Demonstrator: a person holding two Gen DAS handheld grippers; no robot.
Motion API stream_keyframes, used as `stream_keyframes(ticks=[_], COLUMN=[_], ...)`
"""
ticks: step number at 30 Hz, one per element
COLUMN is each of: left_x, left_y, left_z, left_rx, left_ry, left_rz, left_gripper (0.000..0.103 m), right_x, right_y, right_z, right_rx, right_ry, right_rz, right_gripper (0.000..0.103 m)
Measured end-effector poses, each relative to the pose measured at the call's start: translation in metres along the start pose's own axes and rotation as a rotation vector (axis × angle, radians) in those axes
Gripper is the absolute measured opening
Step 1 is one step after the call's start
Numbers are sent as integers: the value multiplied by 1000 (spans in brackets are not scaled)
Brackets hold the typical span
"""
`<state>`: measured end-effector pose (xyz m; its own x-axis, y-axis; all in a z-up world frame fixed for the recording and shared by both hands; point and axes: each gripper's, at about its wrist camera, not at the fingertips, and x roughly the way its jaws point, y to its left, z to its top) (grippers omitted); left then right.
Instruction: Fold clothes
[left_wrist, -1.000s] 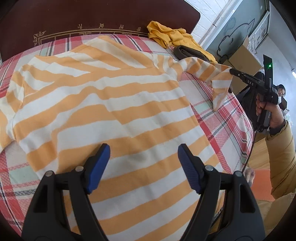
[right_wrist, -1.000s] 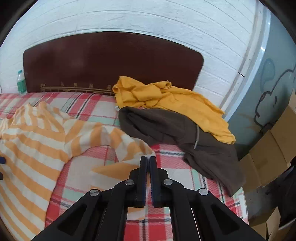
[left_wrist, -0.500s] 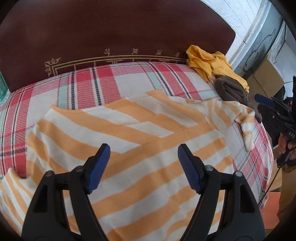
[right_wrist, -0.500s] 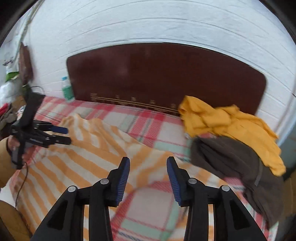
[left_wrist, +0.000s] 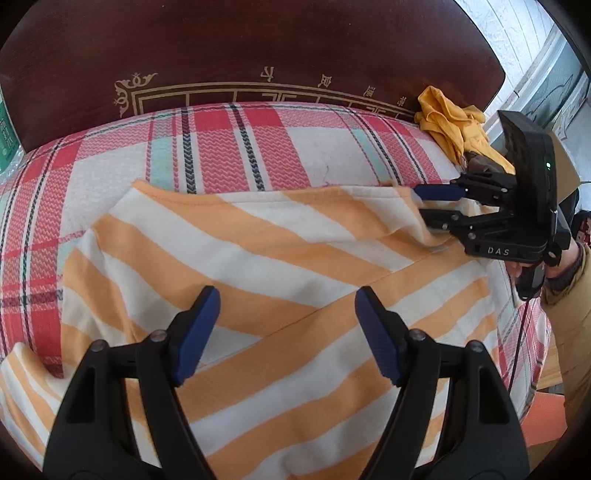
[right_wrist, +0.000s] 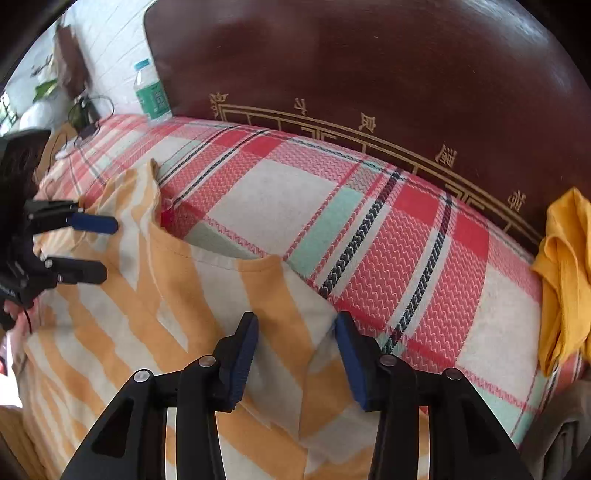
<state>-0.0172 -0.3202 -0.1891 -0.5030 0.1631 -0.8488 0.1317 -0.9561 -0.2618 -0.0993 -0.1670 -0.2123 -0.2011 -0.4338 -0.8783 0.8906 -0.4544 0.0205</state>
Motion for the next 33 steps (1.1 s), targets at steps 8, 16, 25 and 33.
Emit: stream_keyframes(ticks=[8,16,25,33], left_x=[-20,-12,-34,-100], left_y=[9,35,44,51], left_z=[4,-2,-19,-121], left_rx=[20,-17,-92,-170], left_ry=[-84,-51,-106,-89], left_rz=[48,148,146,54], left_gripper=[77,77,76,77], right_x=[-42,-29,-31,-71], right_y=[-16,-36,31,91], right_z=[-10,-24,-36,-72], right_rx=[61,286,136,97], right_ry=[-141,-150,-96,-179], right_rz=[-185,-172,-60,125], right_gripper=[6,28,37,49])
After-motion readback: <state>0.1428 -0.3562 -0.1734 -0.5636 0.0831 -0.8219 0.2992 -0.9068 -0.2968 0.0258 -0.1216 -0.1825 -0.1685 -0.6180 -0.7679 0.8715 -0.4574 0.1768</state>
